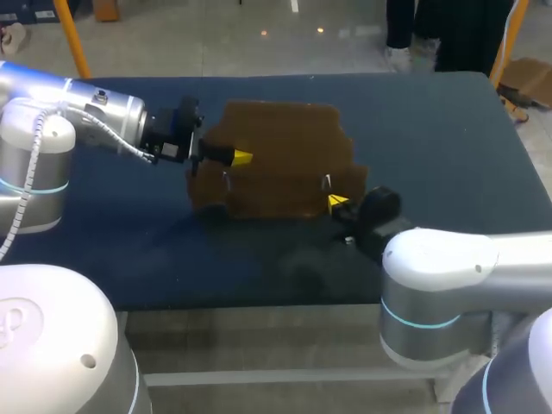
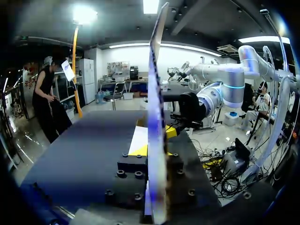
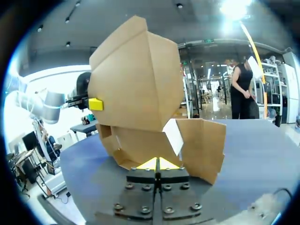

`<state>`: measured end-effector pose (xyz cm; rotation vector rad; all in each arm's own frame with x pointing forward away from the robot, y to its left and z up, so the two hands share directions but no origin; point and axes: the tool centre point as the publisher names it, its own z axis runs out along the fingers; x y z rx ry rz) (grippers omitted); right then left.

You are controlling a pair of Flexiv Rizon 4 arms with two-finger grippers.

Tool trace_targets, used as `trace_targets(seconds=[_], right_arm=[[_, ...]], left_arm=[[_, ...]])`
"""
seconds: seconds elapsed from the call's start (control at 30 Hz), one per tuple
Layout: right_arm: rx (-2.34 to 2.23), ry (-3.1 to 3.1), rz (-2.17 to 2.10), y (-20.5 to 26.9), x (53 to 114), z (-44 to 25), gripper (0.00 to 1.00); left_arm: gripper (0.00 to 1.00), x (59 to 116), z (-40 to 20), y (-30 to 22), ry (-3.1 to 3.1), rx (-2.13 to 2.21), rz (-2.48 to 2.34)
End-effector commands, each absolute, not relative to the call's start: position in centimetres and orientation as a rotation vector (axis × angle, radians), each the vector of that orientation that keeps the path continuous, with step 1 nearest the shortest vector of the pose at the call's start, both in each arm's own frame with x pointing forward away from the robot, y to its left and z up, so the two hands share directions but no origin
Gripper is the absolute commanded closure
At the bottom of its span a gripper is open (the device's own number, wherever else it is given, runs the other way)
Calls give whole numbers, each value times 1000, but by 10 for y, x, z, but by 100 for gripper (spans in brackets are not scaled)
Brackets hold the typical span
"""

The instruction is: Assemble the packaging by folding the flat box into shape, placing the metal phone stand inside, and closing the box properly

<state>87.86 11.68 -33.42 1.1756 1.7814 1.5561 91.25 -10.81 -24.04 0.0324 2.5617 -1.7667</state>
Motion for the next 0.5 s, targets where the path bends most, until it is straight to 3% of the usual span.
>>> trace_targets(seconds=[0.03,0.3,0.5], right_arm=[[1090,1868,1671,82,834,-319,100],[1102,1891,1564,43,833,-317,100],[1117,1877,1537,22,834,-314,91]], left_arm=[[100,913,-243,-106,2568,35,-1763],[100,913,-243,-106,2568,35,-1763],[100,913,-243,-106,2568,35,-1763]])
